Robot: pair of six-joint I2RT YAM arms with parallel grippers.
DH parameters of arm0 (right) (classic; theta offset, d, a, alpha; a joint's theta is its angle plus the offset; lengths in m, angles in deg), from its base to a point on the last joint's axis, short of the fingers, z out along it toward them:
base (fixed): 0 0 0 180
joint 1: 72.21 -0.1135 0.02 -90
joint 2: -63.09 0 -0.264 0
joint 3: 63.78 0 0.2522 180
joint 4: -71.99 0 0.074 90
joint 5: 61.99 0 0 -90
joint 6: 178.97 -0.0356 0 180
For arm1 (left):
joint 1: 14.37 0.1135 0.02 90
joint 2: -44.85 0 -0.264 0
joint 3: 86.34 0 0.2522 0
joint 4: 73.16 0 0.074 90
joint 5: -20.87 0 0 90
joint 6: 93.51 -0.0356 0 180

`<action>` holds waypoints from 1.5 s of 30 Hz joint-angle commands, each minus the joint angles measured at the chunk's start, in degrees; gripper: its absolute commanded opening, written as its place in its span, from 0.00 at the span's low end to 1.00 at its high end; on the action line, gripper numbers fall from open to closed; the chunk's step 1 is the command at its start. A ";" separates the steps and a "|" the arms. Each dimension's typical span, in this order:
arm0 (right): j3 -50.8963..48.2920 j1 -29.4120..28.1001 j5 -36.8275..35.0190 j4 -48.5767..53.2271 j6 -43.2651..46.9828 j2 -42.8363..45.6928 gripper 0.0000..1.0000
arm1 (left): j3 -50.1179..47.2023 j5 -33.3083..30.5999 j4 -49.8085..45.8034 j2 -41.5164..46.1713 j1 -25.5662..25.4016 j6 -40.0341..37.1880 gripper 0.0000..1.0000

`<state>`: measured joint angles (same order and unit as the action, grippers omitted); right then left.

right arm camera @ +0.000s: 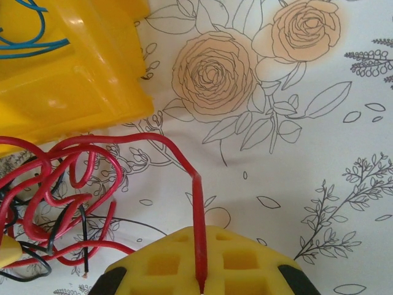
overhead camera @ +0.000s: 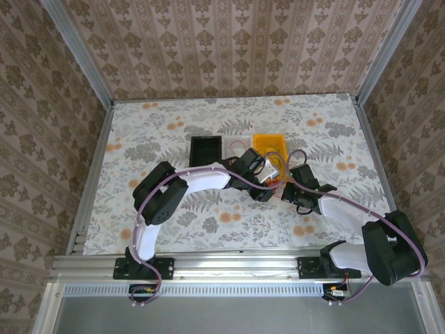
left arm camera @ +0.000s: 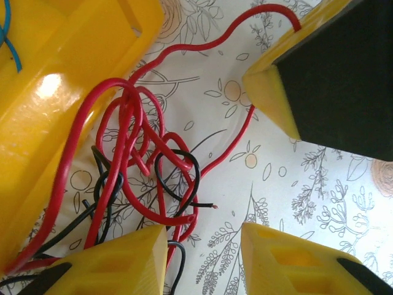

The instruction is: Untangle the cables

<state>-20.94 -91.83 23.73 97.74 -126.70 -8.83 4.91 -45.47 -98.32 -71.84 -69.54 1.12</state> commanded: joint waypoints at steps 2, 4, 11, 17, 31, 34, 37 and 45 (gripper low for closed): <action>-1.03 0.26 0.32 -0.08 -0.15 1.08 0.01 | 2.67 -2.29 -4.74 -3.27 -0.33 -1.69 0.36; -1.13 0.28 0.41 -0.19 -0.06 1.25 0.01 | 3.73 -4.87 -5.77 -4.47 -0.46 -1.97 0.35; -1.31 0.27 0.60 -0.18 -0.06 1.97 0.01 | 3.90 -16.94 -6.09 -5.40 -0.97 -1.81 0.37; -1.22 0.28 0.76 -0.13 0.03 1.72 0.01 | 2.95 -14.73 -5.48 -5.06 -1.03 -2.01 0.16; -1.04 0.28 0.11 1.07 -0.66 2.20 0.01 | -15.22 5.21 11.86 18.40 3.36 2.33 0.00; -0.99 0.27 -0.26 1.48 -1.17 2.14 0.01 | -18.80 7.02 11.78 23.32 4.79 2.95 0.00; -0.98 0.28 -1.08 2.14 -1.93 2.14 0.01 | -22.11 8.36 11.39 27.58 6.80 4.29 0.00; -0.85 0.46 -4.60 5.19 -5.04 2.70 0.00 | -34.95 6.59 20.83 41.16 15.06 14.09 0.00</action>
<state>-20.96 -91.45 23.14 99.38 -129.78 -6.41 -27.37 -39.19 -81.70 -33.85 -55.75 10.51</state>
